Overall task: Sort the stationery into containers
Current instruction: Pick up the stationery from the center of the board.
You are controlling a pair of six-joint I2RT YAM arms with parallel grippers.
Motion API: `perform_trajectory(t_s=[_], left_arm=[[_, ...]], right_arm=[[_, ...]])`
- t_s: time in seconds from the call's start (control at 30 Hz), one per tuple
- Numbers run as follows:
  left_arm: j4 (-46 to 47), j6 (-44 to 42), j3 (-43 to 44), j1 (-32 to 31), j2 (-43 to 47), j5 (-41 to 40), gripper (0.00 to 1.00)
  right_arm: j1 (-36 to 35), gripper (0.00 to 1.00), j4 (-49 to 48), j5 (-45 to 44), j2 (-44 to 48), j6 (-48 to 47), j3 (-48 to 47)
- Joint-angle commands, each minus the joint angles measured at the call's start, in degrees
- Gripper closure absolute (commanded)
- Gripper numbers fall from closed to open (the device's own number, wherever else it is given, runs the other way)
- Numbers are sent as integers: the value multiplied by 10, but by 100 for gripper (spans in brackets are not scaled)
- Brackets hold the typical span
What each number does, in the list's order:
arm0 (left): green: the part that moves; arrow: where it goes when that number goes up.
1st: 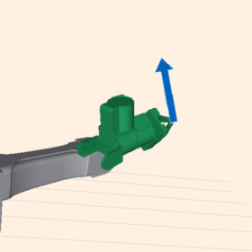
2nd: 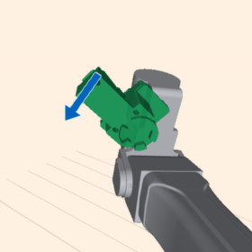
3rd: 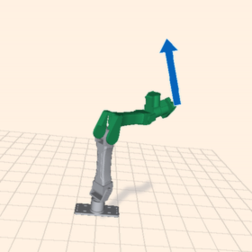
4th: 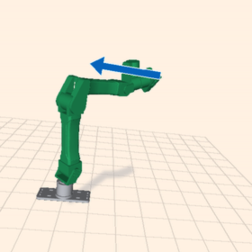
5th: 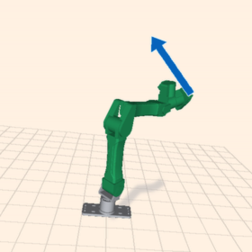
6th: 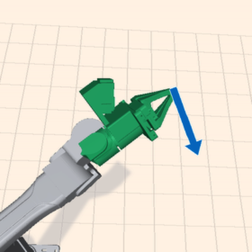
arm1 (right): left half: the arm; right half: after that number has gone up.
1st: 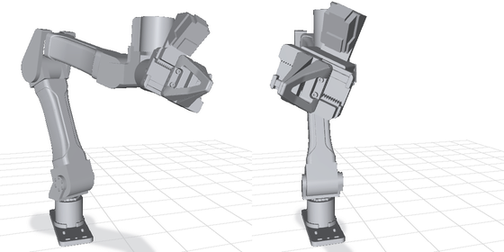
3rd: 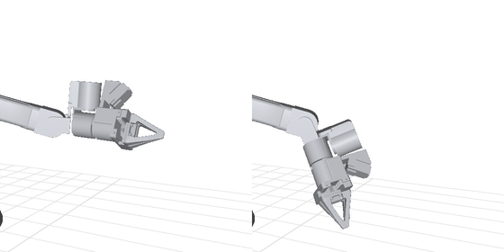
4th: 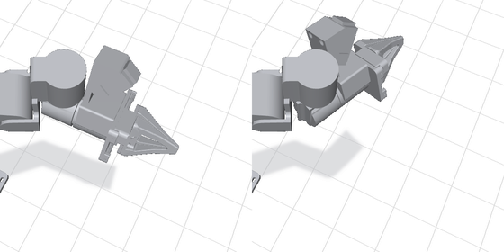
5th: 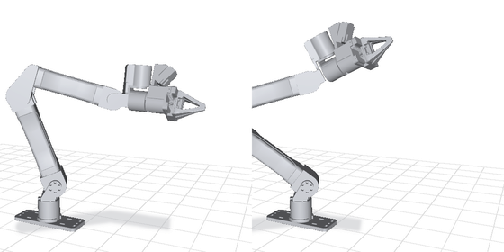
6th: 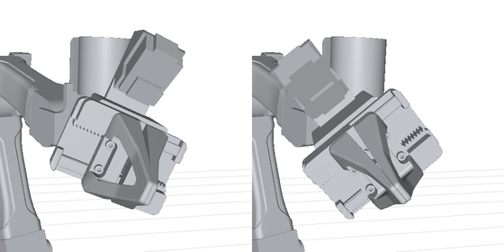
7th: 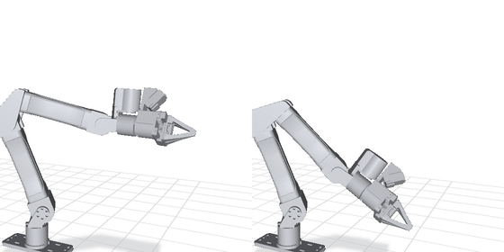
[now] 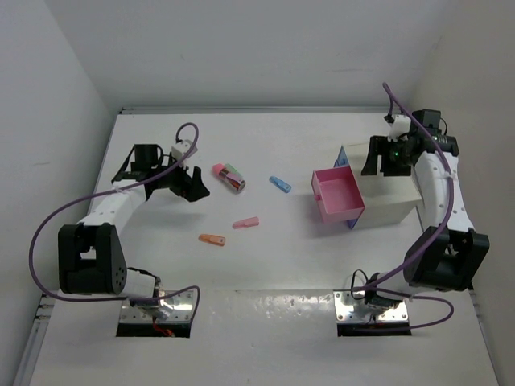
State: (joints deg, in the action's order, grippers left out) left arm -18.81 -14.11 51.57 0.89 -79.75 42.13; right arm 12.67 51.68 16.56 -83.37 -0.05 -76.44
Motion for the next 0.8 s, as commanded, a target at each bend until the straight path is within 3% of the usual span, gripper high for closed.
perform_trajectory(t_s=[0.0,0.13,0.57,0.77], left_arm=[[31,-11,5,5,-1,21,10],[13,-39,19,5,-11,37,11],[21,-8,47,-21,-64,89,11],[-46,-53,103,-28,-126,128,15]], right_arm=[[3,32,12,1,-13,-27,-38],[3,32,13,8,-17,-30,-52],[3,33,11,-13,-38,-32,-120],[3,34,18,-28,-50,-7,-115]])
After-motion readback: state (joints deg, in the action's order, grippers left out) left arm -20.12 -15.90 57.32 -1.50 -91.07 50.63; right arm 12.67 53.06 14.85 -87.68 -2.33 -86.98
